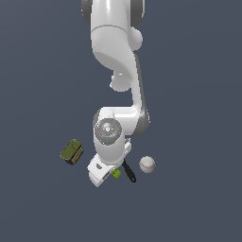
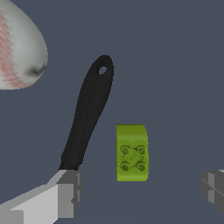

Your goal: Pick up a designated object from a clutter of objects.

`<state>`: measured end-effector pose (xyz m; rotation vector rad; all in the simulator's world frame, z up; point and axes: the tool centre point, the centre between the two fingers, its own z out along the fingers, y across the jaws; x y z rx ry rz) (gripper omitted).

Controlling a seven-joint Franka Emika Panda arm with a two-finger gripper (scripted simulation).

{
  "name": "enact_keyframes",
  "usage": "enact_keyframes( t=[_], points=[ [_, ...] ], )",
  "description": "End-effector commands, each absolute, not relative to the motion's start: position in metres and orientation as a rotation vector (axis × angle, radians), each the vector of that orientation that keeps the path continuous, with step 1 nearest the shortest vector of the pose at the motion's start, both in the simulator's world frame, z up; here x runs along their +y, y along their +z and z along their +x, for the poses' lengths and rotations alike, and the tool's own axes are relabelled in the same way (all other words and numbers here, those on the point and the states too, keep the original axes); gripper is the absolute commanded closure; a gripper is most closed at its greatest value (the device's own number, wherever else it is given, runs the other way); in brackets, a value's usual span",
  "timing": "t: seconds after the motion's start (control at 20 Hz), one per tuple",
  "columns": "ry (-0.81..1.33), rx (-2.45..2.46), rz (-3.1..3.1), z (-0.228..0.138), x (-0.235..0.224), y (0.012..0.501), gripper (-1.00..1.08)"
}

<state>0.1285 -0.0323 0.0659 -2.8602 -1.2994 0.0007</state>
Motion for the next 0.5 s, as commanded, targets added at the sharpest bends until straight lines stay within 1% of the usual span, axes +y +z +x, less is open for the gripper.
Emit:
enact_keyframes(
  t=[0.0,0.25,0.45],
  points=[
    [0.0,-1.314,-2.854,0.129,-0.033,0.063,-0.92],
    [0.001,-1.309,-2.856,0.129,-0.033,0.06,-0.92],
    [0.001,-1.311,-2.855,0.128,-0.033,0.046,-0.92]
  ],
)
